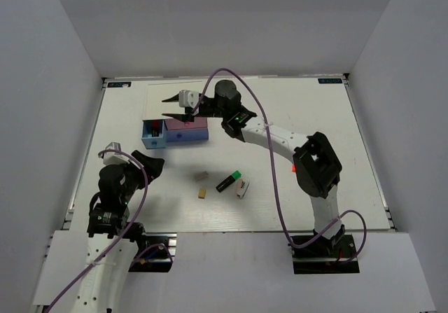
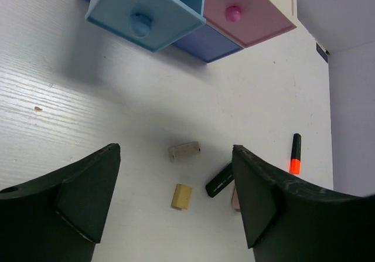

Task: Sort the stationery into containers
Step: Place the pen in the drawer, then pick up the pen from the center of the board.

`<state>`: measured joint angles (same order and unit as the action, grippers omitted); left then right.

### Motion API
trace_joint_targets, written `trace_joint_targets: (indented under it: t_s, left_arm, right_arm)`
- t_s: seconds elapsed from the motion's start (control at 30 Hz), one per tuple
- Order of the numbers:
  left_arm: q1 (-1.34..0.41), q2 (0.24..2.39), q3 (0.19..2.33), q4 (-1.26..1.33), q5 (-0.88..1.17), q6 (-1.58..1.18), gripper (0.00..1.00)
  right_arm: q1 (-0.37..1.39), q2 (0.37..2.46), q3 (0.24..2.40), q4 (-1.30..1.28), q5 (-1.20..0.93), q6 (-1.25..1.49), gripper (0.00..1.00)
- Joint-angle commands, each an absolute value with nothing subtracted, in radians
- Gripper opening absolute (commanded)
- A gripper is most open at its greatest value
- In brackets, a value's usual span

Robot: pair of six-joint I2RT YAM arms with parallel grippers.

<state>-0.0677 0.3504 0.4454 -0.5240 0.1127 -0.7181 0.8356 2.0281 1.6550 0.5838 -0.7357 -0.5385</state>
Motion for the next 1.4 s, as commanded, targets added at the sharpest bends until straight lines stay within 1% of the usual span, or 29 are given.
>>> trace_joint_targets:
  t_s: [0.0,0.03,0.07,0.1,0.13,0.17,0.2,0.23,0.27,0.3,0.33,0.37,0.4,0.43,0.47,0.5,0.53,0.6,0.63,0.67,0.7,0.73,0.8,0.97,1.03,1.13,1.23,1.37]
  left_arm:
    - [-0.071,0.337,0.529,-0.560,0.059,-0.706,0.84]
    - [-0.071,0.337,0.541,-0.581,0.042,-0.706,0.80]
    - [-0.071,0.337,0.554,-0.581,0.029,-0.706,0.75]
    - [-0.071,0.347,0.574,-0.581,0.020,-0.706,0.62]
    - [-0.071,0.347,0.574,-0.581,0.020,-0.690,0.56]
    - [-0.071,0.379,0.583,-0.557,0.040,-0.672,0.52]
    - [-0.071,0.399,0.583,-0.542,0.087,-0.661,0.45]
    - [-0.071,0.428,0.583,-0.525,0.119,-0.651,0.43]
    - [-0.071,0.463,0.583,-0.484,0.161,-0.628,0.40]
    - [-0.071,0.548,0.574,-0.459,0.254,-0.612,0.36]
    - [-0.071,0.601,0.574,-0.434,0.309,-0.597,0.36]
    - [-0.071,0.656,0.563,-0.376,0.369,-0.582,0.36]
    - [-0.071,0.713,0.563,-0.358,0.471,-0.537,0.36]
    - [-0.081,0.814,0.572,-0.341,0.516,-0.516,0.40]
    - [-0.081,0.856,0.590,-0.327,0.567,-0.490,0.43]
    - [-0.098,0.883,0.601,-0.312,0.568,-0.465,0.47]
    - [-0.138,0.902,0.620,-0.299,0.568,-0.430,0.56]
    - [-0.173,0.952,0.633,-0.260,0.586,-0.419,0.63]
    - [-0.205,0.977,0.649,-0.247,0.598,-0.407,0.68]
    - [-0.221,1.003,0.658,-0.238,0.609,-0.407,0.70]
    - [-0.238,1.062,0.658,-0.229,0.620,-0.407,0.70]
    - [-0.276,1.092,0.685,-0.216,0.620,-0.394,0.73]
    - [-0.320,1.144,0.710,-0.216,0.595,-0.380,0.73]
    - [-0.468,1.316,0.830,-0.256,0.476,-0.292,0.74]
    - [-0.538,1.357,0.871,-0.287,0.434,-0.262,0.73]
    - [-0.618,1.434,0.938,-0.324,0.326,-0.206,0.67]
    - [-0.686,1.518,1.018,-0.388,0.264,-0.144,0.61]
    - [-0.761,1.627,1.117,-0.440,0.198,-0.117,0.60]
  right_arm:
    - [0.821,1.944,1.609,0.634,-0.695,-0.448,0.45]
    - [0.818,1.933,1.595,0.624,-0.684,-0.424,0.41]
    - [0.809,1.916,1.594,0.599,-0.678,-0.407,0.35]
    - [0.808,1.898,1.586,0.565,-0.672,-0.387,0.32]
    - [0.799,1.875,1.572,0.548,-0.669,-0.374,0.28]
    - [0.792,1.862,1.556,0.482,-0.637,-0.353,0.19]
    - [0.782,1.838,1.545,0.453,-0.621,-0.333,0.14]
    - [0.778,1.812,1.519,0.424,-0.591,-0.328,0.11]
    - [0.772,1.795,1.513,0.319,-0.569,-0.319,0.07]
    - [0.747,1.757,1.488,0.287,-0.562,-0.321,0.07]
    - [0.733,1.732,1.473,0.256,-0.561,-0.322,0.07]
    - [0.723,1.717,1.412,0.205,-0.561,-0.325,0.09]
    - [0.691,1.680,1.387,0.165,-0.560,-0.336,0.17]
    - [0.678,1.645,1.365,0.128,-0.557,-0.339,0.25]
    - [0.655,1.628,1.309,0.109,-0.542,-0.345,0.33]
    - [0.644,1.597,1.293,0.048,-0.535,-0.345,0.43]
    - [0.621,1.571,1.279,0.029,-0.532,-0.345,0.46]
    - [0.577,1.526,1.211,0.005,-0.519,-0.338,0.51]
    - [0.531,1.514,1.172,0.002,-0.517,-0.319,0.53]
    - [0.519,1.473,1.157,-0.032,-0.512,-0.308,0.55]
    - [0.505,1.462,1.126,-0.053,-0.515,-0.305,0.56]
    - [0.464,1.453,1.100,-0.087,-0.520,-0.296,0.58]
    - [0.437,1.410,1.044,-0.129,-0.526,-0.298,0.60]
    - [0.324,1.329,0.957,-0.178,-0.529,-0.307,0.60]
    - [0.305,1.299,0.921,-0.186,-0.531,-0.305,0.60]
    - [0.264,1.267,0.876,-0.189,-0.537,-0.299,0.60]
    - [0.223,1.246,0.853,-0.201,-0.540,-0.296,0.60]
    - [0.193,1.235,0.841,-0.209,-0.554,-0.293,0.61]
